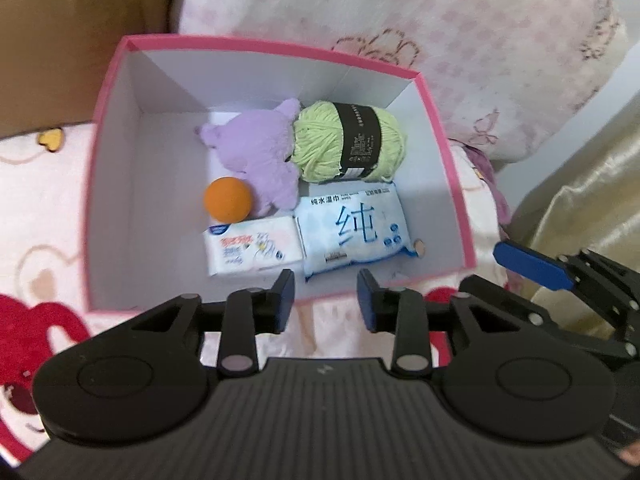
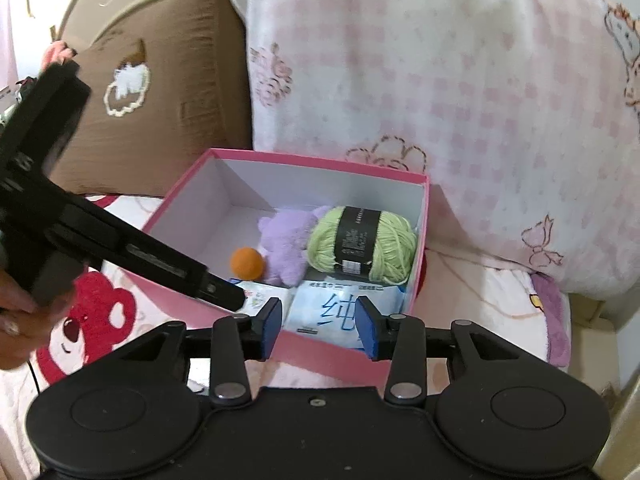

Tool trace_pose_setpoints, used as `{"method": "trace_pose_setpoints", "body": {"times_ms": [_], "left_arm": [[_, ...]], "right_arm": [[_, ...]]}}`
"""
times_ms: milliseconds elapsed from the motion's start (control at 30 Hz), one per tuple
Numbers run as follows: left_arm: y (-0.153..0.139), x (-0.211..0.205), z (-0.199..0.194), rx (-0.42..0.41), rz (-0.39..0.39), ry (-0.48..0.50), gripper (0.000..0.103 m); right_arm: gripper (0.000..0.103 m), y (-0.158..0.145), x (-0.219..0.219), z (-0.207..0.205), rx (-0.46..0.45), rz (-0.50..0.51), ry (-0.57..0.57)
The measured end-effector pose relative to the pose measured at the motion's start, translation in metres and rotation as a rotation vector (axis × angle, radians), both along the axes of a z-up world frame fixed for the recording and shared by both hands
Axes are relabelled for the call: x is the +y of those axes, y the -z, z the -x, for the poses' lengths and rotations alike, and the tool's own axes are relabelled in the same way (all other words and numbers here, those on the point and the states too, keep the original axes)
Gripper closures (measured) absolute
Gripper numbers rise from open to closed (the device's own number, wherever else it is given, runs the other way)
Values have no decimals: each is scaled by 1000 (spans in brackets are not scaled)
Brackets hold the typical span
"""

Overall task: Organize objects
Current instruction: 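Open the left tool to release the wipes pack and withdraw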

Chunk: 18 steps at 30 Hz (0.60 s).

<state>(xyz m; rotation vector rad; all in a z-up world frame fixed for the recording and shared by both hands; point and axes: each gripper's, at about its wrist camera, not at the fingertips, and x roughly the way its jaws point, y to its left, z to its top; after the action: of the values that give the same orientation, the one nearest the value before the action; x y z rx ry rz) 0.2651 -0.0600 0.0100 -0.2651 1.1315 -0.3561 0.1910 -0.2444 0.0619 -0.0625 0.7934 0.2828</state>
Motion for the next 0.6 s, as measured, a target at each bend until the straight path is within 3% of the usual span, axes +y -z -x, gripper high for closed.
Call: {"method": "trace_pose_setpoints", "body": {"times_ms": [133,400,600], "left_arm": [[-30,8,31,-46,-29,12,59],[-75,31,86,-101,-75,33,49],[-88,45,113,-63,-54,63,43]], "right_arm": [[54,-15,6,20,-20,8,-20],[38,-43,16,64,-60,-26,-45],[30,-57,28,98,-84,-15,-78]]}}
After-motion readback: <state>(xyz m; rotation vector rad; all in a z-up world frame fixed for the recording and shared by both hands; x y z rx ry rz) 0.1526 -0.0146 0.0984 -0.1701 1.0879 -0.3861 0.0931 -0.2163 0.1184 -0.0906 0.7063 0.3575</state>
